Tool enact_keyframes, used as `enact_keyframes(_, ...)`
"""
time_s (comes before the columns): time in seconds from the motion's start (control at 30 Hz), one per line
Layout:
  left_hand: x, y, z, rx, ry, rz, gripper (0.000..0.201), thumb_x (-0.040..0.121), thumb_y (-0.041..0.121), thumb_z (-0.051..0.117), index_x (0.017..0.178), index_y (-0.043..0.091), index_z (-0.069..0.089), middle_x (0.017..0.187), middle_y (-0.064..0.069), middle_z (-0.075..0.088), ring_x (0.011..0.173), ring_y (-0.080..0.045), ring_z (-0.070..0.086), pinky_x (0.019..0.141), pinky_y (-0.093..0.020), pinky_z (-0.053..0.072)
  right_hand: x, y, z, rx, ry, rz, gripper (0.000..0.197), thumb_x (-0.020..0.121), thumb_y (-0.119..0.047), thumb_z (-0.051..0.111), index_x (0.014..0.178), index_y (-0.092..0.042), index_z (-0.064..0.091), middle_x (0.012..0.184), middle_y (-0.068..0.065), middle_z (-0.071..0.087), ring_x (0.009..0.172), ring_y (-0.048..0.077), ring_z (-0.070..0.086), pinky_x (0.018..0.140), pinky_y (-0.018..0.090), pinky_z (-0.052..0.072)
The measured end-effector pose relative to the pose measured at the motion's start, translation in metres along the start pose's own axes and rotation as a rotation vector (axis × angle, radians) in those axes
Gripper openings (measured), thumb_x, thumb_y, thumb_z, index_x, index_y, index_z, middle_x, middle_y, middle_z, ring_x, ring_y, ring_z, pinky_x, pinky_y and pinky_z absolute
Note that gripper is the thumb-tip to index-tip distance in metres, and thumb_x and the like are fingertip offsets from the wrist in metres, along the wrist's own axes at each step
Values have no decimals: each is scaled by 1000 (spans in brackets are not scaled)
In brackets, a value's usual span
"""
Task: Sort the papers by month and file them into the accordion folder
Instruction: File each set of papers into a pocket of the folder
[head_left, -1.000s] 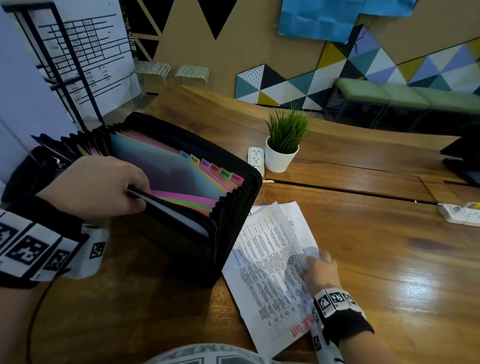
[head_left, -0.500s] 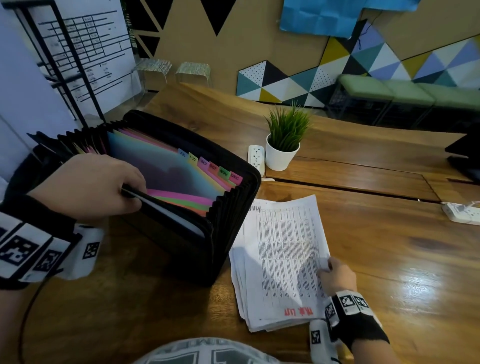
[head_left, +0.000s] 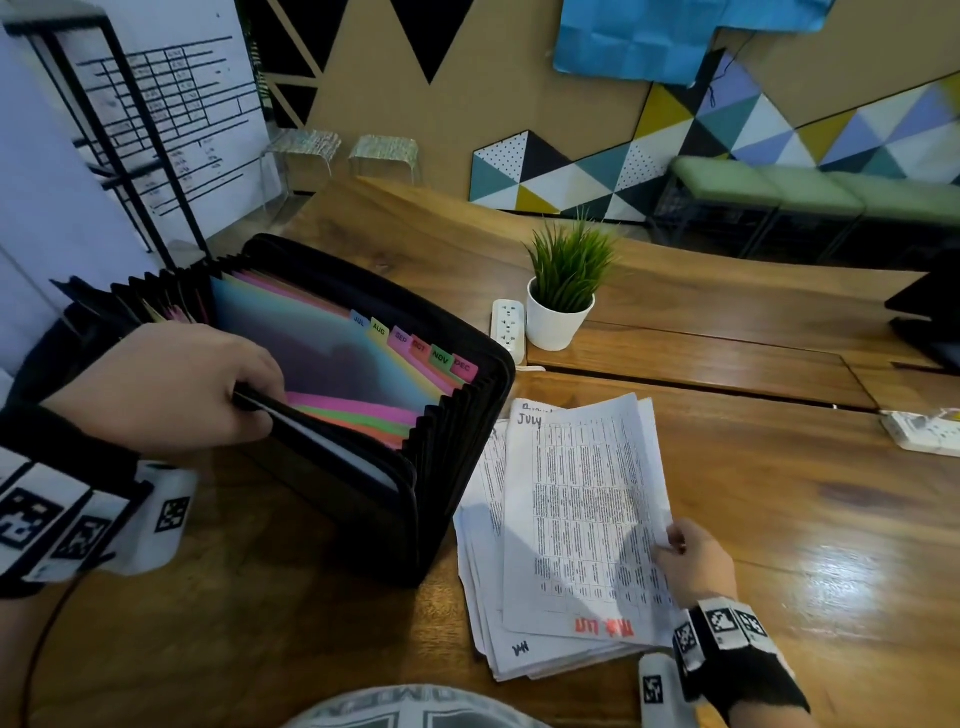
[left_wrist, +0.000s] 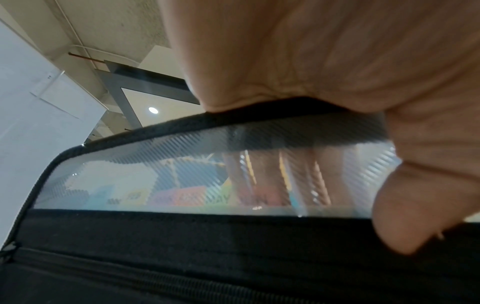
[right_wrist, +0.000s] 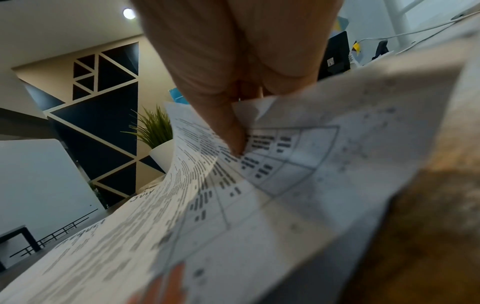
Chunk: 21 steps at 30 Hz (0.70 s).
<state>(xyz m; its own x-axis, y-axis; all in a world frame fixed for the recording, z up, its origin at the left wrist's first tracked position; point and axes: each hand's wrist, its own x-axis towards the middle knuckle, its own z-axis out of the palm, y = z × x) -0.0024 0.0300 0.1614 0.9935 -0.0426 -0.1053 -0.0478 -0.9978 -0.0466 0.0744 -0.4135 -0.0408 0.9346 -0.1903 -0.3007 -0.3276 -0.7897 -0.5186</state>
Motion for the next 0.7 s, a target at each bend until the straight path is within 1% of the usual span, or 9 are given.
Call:
enact_keyframes(0.1,2,-2,1,24,6,9,7,72,44,67,78,47,68,85,37,56,74,6,51,64,-9,33,-5,7,-5,110,-1,-45,42,84,-1,60,118,-20,44,92,3,58,76,19,58,59,27,47)
enact_keyframes(0.13,3,-3,2,24,6,6,11,71,49,61,79,47,68,85,37,55,74,6,51,64,-8,33,-6,10,-6,120,-18,-58,45,84,-1,59,119,-25,45,94,2,59,75,18,59,57,26,49)
enact_keyframes(0.2,4,-4,3,8,9,6,27,64,56,47,78,47,69,83,38,54,74,6,51,66,-12,38,-6,17,-9,90,-30,-93,40,84,-1,58,92,-40,54,93,3,62,74,19,59,61,30,51)
enact_keyframes(0.23,4,-4,4,3,15,8,32,62,57,43,77,47,69,82,38,53,73,6,51,67,-15,41,-5,20,-9,70,-24,-102,39,84,-1,57,79,-39,57,91,4,62,73,20,59,64,32,50)
enact_keyframes(0.3,4,-4,5,3,22,12,32,61,56,43,78,47,69,82,38,55,74,4,54,69,-19,46,-3,24,-11,30,-28,-80,36,84,-2,58,67,-35,60,91,8,61,75,23,58,66,31,47)
enact_keyframes(0.43,5,-4,4,-18,35,23,29,62,54,46,76,46,69,85,35,61,75,4,59,69,-22,50,-1,24,-10,2,-39,-40,24,83,-4,58,71,-24,63,96,8,60,83,24,58,62,27,41)
enact_keyframes(0.57,4,-4,4,-30,25,34,28,63,53,47,76,45,69,86,34,62,75,4,59,66,-18,47,-6,19,-7,53,-61,-26,4,86,-17,62,84,-17,65,84,2,65,72,12,58,57,22,44)
enact_keyframes(0.63,2,-2,2,-30,33,44,28,62,52,48,76,44,70,87,34,63,76,4,60,64,-15,42,-6,20,-4,38,-86,-5,6,86,-23,64,85,-16,63,80,-1,65,73,12,60,63,27,49)
enact_keyframes(0.7,-1,-1,2,-45,55,61,29,62,52,49,78,44,72,89,34,64,78,5,62,65,-13,39,-7,18,-3,25,-99,44,16,86,-31,63,86,-15,61,80,4,66,72,16,60,67,30,51)
